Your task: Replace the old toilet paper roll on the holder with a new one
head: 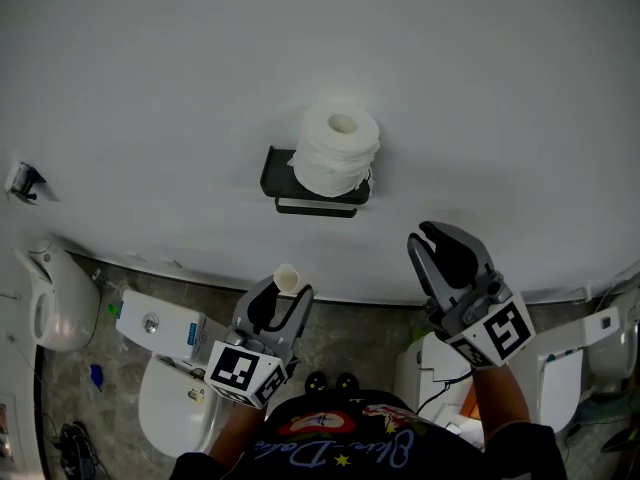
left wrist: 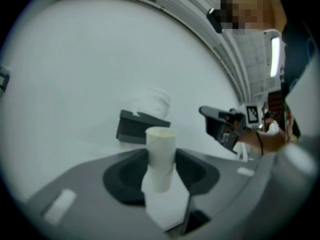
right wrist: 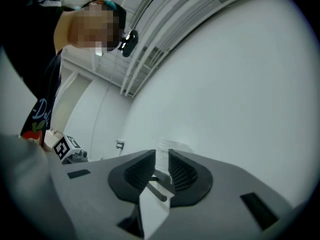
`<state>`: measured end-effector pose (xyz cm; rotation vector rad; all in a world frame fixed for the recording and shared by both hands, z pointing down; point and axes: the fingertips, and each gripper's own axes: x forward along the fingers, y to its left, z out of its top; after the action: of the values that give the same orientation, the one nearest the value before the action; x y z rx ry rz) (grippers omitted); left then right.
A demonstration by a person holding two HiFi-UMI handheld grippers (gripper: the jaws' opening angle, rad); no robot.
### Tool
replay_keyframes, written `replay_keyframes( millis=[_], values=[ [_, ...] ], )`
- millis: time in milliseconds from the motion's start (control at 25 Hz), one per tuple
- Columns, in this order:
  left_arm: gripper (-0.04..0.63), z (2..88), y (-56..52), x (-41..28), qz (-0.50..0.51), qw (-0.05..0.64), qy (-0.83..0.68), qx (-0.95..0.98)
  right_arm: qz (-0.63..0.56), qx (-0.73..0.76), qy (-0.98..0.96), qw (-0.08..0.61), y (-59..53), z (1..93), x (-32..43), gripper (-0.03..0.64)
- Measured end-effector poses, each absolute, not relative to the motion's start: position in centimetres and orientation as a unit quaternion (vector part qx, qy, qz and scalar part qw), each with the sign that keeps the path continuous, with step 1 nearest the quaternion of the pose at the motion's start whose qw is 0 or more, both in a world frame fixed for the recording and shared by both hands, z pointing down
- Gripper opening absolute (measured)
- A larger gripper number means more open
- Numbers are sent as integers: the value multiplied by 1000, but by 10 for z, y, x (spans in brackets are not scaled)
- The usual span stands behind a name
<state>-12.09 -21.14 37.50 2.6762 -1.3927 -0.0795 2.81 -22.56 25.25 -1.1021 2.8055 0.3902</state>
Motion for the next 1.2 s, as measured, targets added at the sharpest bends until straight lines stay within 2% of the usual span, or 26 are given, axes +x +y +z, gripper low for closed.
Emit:
replay_keyframes(
  millis=[80,200,320,680,1080,1200],
  values=[
    [175,373,-208,-122,-26,58,-462,885,169,-326,930,22,-232,231,13,139],
    [175,371,-203,-124,-28,61,-461,885,231,-281,931,-19,-246,205,-11,149],
    [175,369,-201,-127,-30,61,-462,885,276,-254,923,-88,-263,196,-34,150],
    [175,368,-199,-151,-63,91,-490,865,284,-158,906,-272,-315,204,-74,201],
    [176,375,-198,-173,-74,105,-525,841,230,-120,898,-355,-328,227,-84,206],
    [176,378,-196,-171,-76,112,-525,840,235,-137,900,-342,-326,226,-82,206]
  ],
)
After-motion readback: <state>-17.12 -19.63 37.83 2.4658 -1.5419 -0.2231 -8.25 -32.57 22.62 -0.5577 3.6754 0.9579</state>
